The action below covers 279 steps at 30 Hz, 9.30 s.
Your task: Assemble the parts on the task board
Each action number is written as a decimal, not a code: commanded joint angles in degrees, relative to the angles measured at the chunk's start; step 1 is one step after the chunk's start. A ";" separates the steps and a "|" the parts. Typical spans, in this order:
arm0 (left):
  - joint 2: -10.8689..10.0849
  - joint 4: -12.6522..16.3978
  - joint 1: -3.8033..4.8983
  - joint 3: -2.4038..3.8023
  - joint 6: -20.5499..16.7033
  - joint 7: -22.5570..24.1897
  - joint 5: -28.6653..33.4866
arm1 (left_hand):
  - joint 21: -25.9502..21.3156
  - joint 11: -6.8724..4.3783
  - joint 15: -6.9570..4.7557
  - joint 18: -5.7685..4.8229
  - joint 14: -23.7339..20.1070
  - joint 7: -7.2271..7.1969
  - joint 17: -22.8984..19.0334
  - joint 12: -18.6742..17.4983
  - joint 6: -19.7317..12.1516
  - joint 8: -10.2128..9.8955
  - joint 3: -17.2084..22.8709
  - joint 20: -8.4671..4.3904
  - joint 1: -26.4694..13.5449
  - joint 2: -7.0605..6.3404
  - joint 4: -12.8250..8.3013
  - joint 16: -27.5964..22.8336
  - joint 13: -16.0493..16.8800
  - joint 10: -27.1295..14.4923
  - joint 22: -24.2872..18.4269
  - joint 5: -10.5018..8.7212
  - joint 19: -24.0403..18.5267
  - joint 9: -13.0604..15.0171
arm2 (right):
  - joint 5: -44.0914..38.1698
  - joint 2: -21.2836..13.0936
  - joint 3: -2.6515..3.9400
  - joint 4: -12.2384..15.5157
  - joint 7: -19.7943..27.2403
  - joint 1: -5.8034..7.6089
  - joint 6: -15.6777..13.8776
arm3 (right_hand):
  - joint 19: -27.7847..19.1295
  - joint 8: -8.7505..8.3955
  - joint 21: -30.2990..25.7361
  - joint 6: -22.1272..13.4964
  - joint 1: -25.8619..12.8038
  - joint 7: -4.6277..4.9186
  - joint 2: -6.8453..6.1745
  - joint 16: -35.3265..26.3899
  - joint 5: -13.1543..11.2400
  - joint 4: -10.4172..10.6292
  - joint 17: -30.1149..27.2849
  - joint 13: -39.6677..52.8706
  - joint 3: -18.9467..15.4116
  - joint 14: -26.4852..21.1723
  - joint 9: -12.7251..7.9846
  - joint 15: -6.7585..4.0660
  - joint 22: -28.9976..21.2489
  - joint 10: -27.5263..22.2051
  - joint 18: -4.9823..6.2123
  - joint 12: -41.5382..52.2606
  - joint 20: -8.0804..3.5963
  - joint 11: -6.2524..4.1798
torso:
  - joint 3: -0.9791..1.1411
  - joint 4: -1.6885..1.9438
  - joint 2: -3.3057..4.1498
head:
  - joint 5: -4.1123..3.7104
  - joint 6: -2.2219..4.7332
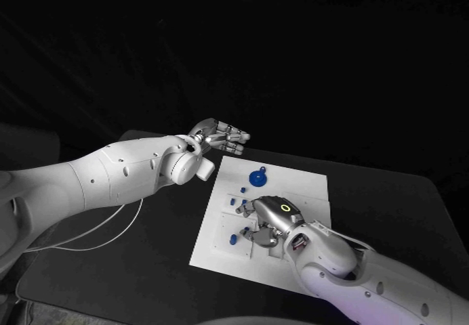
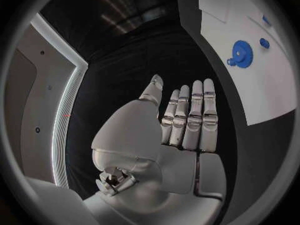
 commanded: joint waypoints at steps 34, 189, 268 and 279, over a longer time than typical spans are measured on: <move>-2.93 2.64 -2.24 0.04 1.09 0.56 -2.31 | 2.54 -1.15 -1.99 -0.01 5.41 -0.42 1.85 -0.03 0.44 0.03 0.03 -1.93 -0.08 -0.35 -1.92 0.18 -0.04 2.42 1.16 0.05 2.97 0.01 | 48.17 -18.18 7.43 -0.77 -17.69 1.05 22.51 | 2.49 0.21 19.04 8.87 -12.45 -3.91 4.73 16.29 -5.05 7.79 26.69 62.54 0.65 1.54 30.97 -4.66 7.35 11.64 -5.85 61.43 -5.28 -7.24 | 0.33 -2.01 -2.09 | -5.32 -1.18; -2.56 3.50 -2.48 0.02 5.20 -1.45 -1.72 | 3.08 -0.78 -1.59 -0.29 4.25 -0.02 2.74 -0.02 -0.85 0.03 -0.83 -1.64 -1.47 -0.50 -1.18 0.12 -0.02 1.63 2.25 0.05 1.45 0.01 | 53.88 -7.36 -2.93 -2.33 -23.07 4.17 14.43 | 2.77 0.17 18.68 6.13 -10.79 -1.92 -0.08 13.37 -11.00 21.61 30.54 63.77 -13.18 2.39 16.75 -3.73 13.46 11.38 -5.14 55.86 -4.27 -5.92 | 0.31 -2.15 -1.67 | -4.02 -2.50; -3.17 3.34 -2.50 0.01 5.10 -1.23 -1.92 | 2.94 -0.76 -1.55 -0.26 4.14 0.00 2.74 -0.03 -0.91 0.05 -0.60 -1.58 -1.35 -0.34 -1.14 0.15 -0.02 1.54 2.29 0.07 1.38 0.02 | 47.83 -17.60 2.09 0.20 -15.31 4.07 18.90 | 2.76 0.08 20.94 11.44 -7.16 -4.09 8.70 13.14 -7.94 3.54 29.59 65.69 -9.23 2.56 22.43 -4.45 13.06 13.55 -6.42 56.31 -5.00 -7.27 | 0.32 -2.22 -1.65 | -6.42 -2.06; -4.59 4.29 -2.51 0.02 4.52 -0.78 -2.14 | 2.97 -0.79 -1.59 -0.26 4.22 -0.03 2.79 -0.01 -0.84 0.06 -0.55 -1.61 -1.31 -0.35 -1.29 0.17 -0.01 1.64 2.34 0.08 1.42 0.02 | 44.57 -20.65 2.47 0.14 -16.24 3.90 24.23 | 2.57 0.16 19.75 12.21 -7.73 -3.44 9.29 13.07 -7.33 0.27 29.04 64.97 -9.48 2.56 11.94 -3.65 13.51 13.57 -6.38 55.94 -4.20 -6.64 | 0.40 -2.25 -1.67 | -7.22 -2.44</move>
